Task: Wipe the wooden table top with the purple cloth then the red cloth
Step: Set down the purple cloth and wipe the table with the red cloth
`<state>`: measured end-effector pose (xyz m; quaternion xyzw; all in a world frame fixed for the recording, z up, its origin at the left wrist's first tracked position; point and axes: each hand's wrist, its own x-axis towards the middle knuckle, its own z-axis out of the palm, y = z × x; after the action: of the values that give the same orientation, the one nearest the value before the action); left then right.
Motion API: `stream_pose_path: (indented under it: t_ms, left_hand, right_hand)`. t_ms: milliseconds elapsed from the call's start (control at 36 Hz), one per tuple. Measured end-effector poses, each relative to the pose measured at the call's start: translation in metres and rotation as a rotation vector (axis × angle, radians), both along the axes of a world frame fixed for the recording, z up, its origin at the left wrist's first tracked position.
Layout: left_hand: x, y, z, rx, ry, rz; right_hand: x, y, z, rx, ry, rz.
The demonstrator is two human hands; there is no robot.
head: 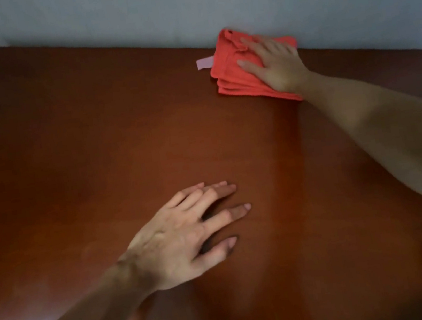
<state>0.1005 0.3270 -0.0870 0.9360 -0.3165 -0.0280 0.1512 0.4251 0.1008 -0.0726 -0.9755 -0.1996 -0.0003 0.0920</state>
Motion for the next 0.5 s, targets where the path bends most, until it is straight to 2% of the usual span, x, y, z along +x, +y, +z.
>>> stream_pose_path:
  t_ms: [139, 278, 389, 500]
  left_hand:
    - [0.001, 0.0, 0.001, -0.001, -0.042, 0.012]
    - [-0.007, -0.004, 0.004, 0.038, -0.085, 0.07]
    - [-0.024, -0.007, 0.004, -0.041, -0.192, 0.252]
    - [-0.049, -0.016, 0.004, -0.141, -0.206, 0.424]
  right_hand:
    - [-0.055, -0.002, 0.0, -0.001, 0.059, -0.114]
    - [-0.171, -0.035, -0.001, -0.001, 0.021, -0.091]
    - [-0.284, -0.077, -0.01, -0.021, -0.02, -0.039]
    - [-0.389, -0.113, -0.01, -0.047, -0.036, 0.06]
